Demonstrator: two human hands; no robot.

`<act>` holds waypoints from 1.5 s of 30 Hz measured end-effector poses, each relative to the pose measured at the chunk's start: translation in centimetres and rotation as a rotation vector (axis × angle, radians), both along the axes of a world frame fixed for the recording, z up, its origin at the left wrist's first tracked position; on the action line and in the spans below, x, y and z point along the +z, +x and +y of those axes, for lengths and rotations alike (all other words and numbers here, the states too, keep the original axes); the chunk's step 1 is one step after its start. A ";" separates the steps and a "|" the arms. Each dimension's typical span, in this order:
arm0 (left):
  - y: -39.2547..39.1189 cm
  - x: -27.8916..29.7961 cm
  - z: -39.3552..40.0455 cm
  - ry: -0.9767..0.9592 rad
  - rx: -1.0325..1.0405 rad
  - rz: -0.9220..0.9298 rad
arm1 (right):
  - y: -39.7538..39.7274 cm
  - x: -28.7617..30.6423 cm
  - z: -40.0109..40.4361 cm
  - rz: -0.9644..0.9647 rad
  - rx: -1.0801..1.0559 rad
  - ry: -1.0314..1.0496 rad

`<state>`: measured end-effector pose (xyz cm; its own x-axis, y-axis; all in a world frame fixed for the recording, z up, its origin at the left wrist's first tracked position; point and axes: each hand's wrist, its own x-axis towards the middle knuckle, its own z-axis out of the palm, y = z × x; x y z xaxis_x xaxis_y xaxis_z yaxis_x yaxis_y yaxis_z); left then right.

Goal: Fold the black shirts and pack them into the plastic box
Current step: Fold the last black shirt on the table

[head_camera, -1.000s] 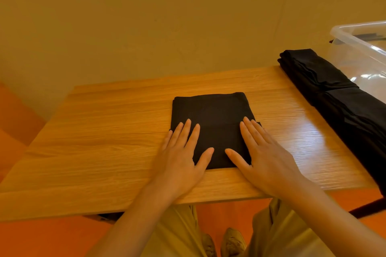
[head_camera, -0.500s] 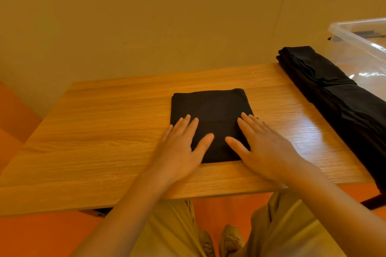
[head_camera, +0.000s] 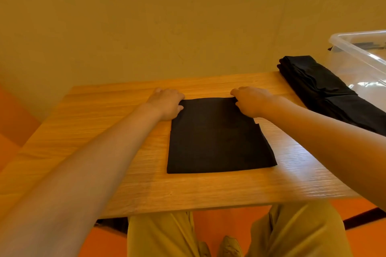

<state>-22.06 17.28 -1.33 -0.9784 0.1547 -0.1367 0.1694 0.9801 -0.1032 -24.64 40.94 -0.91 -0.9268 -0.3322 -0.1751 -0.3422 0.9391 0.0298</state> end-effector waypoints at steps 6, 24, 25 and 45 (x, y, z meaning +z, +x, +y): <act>-0.5 0.1 0.5 0.101 0.020 0.011 | -1.1 -0.1 -0.6 -0.003 -0.035 0.045; 0.7 -0.1 -0.5 0.533 0.267 0.139 | -1.2 0.8 1.0 -0.114 -0.107 -0.434; 0.9 -0.3 -0.6 0.544 0.267 0.157 | -1.2 0.7 1.1 -0.141 -0.126 -0.447; 1.0 -0.7 -0.1 0.551 0.248 0.166 | -3.0 1.0 0.6 -0.409 -0.115 -0.531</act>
